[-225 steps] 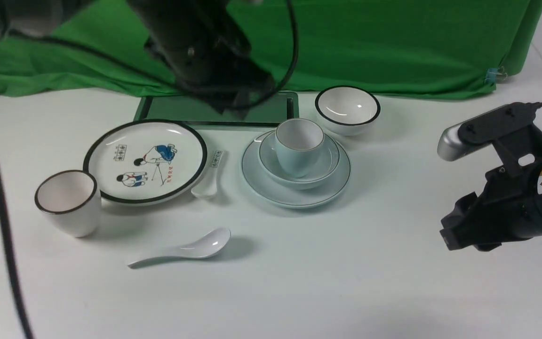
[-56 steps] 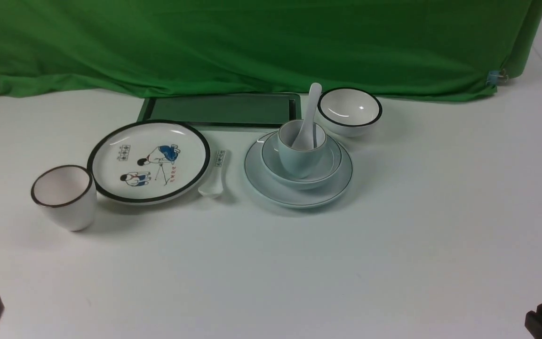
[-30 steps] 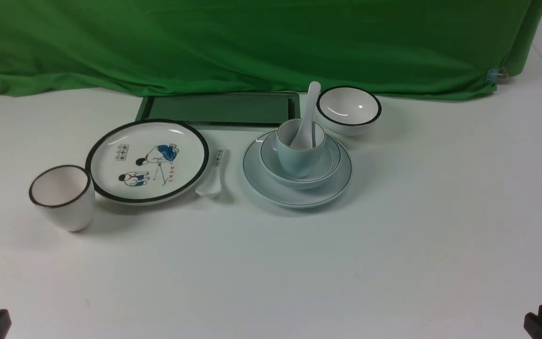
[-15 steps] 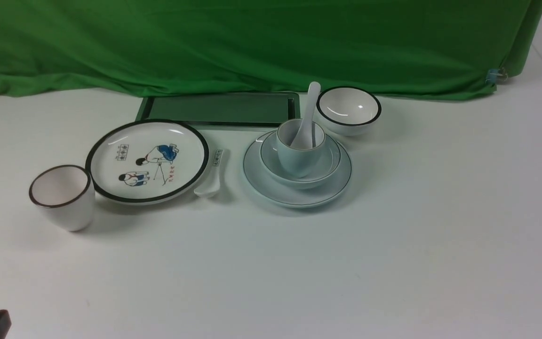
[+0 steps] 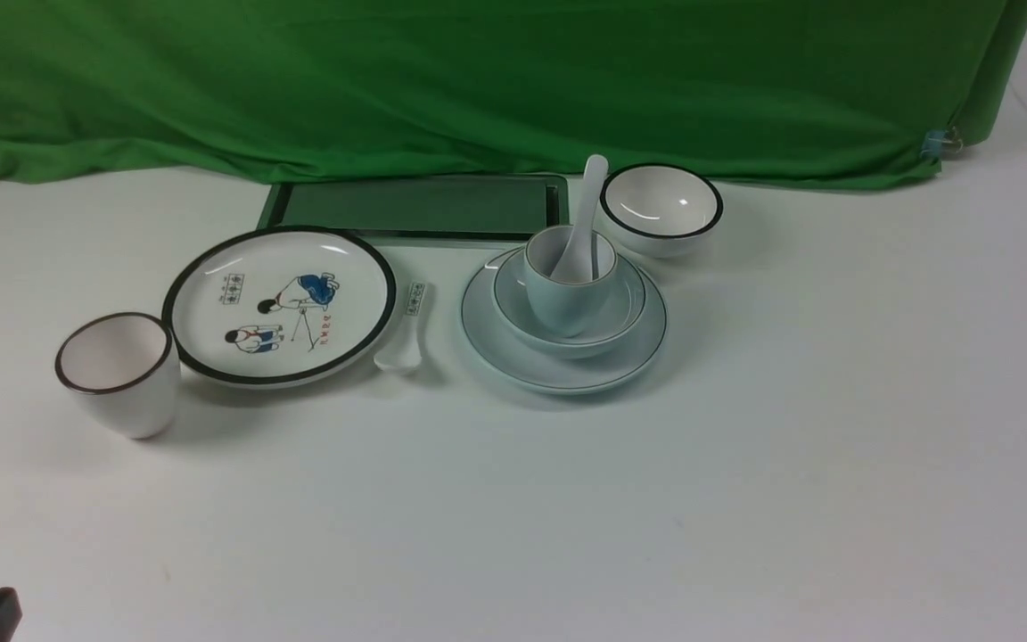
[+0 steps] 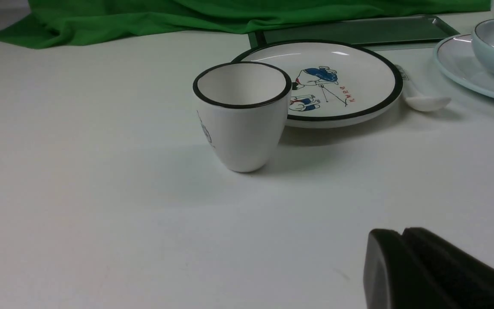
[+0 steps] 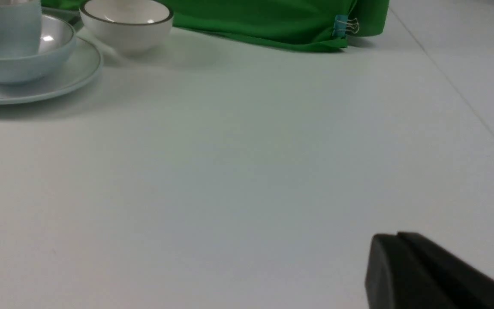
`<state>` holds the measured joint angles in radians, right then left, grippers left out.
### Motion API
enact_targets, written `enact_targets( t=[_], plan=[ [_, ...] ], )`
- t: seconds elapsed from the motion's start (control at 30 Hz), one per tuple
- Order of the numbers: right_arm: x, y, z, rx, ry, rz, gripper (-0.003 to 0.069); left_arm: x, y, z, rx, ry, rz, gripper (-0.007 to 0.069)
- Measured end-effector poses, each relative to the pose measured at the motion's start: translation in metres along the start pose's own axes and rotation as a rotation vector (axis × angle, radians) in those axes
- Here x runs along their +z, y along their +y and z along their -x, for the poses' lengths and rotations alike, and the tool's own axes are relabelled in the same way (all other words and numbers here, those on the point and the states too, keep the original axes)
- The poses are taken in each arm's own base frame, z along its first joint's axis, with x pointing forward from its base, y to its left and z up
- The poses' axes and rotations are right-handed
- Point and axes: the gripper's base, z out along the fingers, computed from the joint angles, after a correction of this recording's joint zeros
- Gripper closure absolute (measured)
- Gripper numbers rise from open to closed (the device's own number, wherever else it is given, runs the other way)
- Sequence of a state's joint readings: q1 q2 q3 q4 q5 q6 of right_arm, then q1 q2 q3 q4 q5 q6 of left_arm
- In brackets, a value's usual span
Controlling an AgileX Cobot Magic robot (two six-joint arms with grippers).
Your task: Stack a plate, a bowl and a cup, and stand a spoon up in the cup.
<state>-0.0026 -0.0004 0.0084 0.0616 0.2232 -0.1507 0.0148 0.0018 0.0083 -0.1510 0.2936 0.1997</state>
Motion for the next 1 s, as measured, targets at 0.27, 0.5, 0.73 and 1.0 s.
enact_targets(
  t=[0.27, 0.5, 0.73, 1.0],
  plan=[
    [0.0, 0.0, 0.0, 0.0, 0.0, 0.0, 0.0623, 0.0, 0.0, 0.0, 0.006, 0.0, 0.0, 0.0653],
    [0.0, 0.0, 0.0, 0.0, 0.0, 0.0, 0.0599, 0.0, 0.0, 0.0, 0.006, 0.0, 0.0, 0.0653],
    [0.0, 0.0, 0.0, 0.0, 0.0, 0.0, 0.0585, 0.0, 0.0, 0.0, 0.006, 0.0, 0.0, 0.0653],
    [0.0, 0.0, 0.0, 0.002, 0.0, 0.0, 0.0556, 0.0, 0.0, 0.0, 0.007, 0.0, 0.0, 0.0653]
  ],
)
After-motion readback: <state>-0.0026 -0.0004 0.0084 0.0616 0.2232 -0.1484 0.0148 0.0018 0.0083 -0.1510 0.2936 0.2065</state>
